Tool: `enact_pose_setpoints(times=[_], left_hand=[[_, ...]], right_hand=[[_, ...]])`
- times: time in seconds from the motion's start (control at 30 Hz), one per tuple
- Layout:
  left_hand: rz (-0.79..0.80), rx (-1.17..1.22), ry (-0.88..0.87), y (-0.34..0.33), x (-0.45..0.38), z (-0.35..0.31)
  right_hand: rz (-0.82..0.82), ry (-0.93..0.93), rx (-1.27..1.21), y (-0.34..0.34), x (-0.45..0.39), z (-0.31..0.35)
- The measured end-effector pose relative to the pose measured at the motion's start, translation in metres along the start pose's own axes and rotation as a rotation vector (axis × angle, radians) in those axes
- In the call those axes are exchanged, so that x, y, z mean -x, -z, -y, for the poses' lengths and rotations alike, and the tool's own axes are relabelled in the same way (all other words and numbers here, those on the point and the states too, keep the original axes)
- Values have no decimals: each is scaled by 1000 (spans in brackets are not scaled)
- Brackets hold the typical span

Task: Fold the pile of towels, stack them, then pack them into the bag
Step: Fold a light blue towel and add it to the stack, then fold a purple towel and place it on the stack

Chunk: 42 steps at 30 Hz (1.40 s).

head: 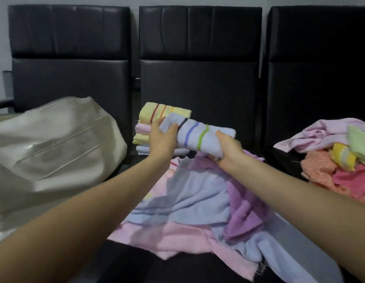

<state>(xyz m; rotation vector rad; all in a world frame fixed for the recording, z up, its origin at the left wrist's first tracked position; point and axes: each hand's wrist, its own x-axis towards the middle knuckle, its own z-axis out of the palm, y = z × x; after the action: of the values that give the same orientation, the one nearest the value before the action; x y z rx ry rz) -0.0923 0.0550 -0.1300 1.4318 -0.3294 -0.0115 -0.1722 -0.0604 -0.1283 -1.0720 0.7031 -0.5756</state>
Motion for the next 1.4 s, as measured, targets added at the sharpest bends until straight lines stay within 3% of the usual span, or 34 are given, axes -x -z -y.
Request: enact_pose_setpoints(times=[0.23,0.37,0.47,0.53,0.6,0.67,0.73,0.9,0.97,1.03,1.17,1.27,1.4], left_hand=[[-119,-216,-283,12,-124,-20],[-145,-529,-399,18,-186,-7],[-13,-1041,-243,27,-208,29],[-5,-1139,-190,27,-205,35],[-28,-1184,-275,21,-193,28],[-59,-1133,-402,14,-170,17],[-52,-937,-441,5,-135,11],[229,-512,-94,-23,-33,18],[350,-582,-17,-32,4,25],[345,-625,45,-38,27,38],[190,-230,313,-35,46,47],[284,-184,418,-27,53,46],[386,-313,331,-28,64,40]], right_hand=[[49,411,260,-78,-86,43],[5,620,657,-113,-142,37],[55,484,1151,-122,-174,9],[124,419,1177,-120,-176,7],[218,395,1067,-106,-158,15],[255,387,940,-81,-134,25],[203,342,834,-51,-108,32],[-10,227,700,31,-54,37],[-135,236,731,66,-38,31],[-208,283,862,96,-26,19],[-125,1,1129,129,-1,-8],[-38,170,1082,144,1,-16],[66,254,845,149,8,-18]])
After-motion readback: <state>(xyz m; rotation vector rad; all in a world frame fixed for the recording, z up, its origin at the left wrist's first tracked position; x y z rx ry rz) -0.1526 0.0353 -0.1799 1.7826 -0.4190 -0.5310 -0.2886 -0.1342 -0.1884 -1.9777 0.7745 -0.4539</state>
